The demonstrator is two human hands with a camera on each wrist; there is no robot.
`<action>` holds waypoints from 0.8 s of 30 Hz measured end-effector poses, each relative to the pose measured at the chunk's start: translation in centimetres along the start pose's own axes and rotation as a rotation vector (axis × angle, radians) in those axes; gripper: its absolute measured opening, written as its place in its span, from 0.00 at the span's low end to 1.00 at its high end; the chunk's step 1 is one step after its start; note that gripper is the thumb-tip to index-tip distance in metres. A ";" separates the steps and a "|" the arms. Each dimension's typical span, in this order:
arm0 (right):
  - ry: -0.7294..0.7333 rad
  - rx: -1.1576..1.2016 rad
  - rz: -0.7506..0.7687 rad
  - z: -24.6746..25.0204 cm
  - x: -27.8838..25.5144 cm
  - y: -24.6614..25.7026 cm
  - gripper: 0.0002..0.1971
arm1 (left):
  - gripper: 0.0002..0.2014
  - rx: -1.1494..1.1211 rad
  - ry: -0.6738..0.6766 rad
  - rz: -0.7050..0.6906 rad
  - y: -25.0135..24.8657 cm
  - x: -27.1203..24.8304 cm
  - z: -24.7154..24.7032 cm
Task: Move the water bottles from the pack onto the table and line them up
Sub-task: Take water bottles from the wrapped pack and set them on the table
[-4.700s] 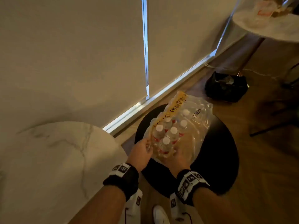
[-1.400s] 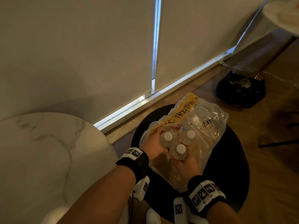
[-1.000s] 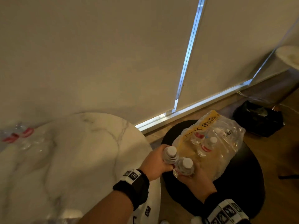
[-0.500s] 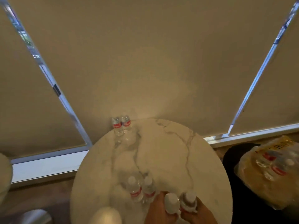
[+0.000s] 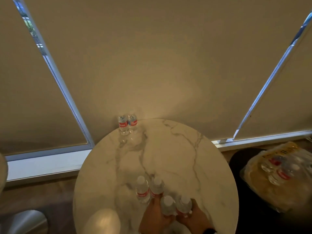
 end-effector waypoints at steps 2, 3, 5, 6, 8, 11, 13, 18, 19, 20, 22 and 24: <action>0.015 0.012 -0.021 0.2 -0.5 -0.2 0.43 | 0.50 0.036 0.002 0.073 0.7 -0.4 0.0; 0.035 -0.006 -0.044 0.2 -0.7 -0.6 0.43 | 0.46 0.043 0.023 0.100 1.2 -0.7 -0.2; 0.053 -0.043 -0.087 1.1 -1.8 -0.7 0.40 | 0.39 0.162 0.100 0.162 2.1 -1.6 -0.7; 0.046 -0.058 -0.093 1.8 -2.2 -0.8 0.38 | 0.40 0.213 0.141 0.173 2.6 -2.0 -1.3; 0.004 -0.046 -0.118 3.3 -2.8 -1.9 0.34 | 0.41 0.253 0.203 0.198 3.4 -2.7 -2.8; -0.078 0.016 -0.164 6.8 -3.7 -4.2 0.26 | 0.33 0.311 0.233 0.176 1.4 -3.1 -5.7; -0.107 0.074 -0.192 9.7 -4.1 -5.7 0.21 | 0.24 0.339 0.297 0.137 -1.7 -3.0 -8.2; -0.342 0.130 -0.217 20.7 -4.2 -10.4 0.16 | 0.07 0.322 0.371 -0.008 -12.7 0.0 -14.4; -0.391 0.149 -0.242 23.4 -3.9 -11.5 0.16 | 0.07 0.281 0.382 -0.030 -15.1 1.4 -16.0; -0.442 0.183 -0.261 26.0 -3.4 -12.7 0.16 | 0.07 0.238 0.399 -0.050 -17.4 3.0 -17.6; -0.532 0.273 -0.302 31.3 -2.3 -15.1 0.16 | 0.09 0.194 0.405 -0.087 -21.4 7.0 -21.1; -0.614 0.365 -0.355 36.2 -1.0 -17.5 0.14 | 0.10 0.160 0.387 -0.143 -25.7 11.4 -24.5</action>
Point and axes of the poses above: each hand's wrist, its own x-axis towards the middle knuckle, its own z-axis out of the back of the hand, y = z × x, the point moved 9 cm from there along x, towards the middle knuckle, and after that the axes turned 3 degrees about y, right-handed, at the moved point
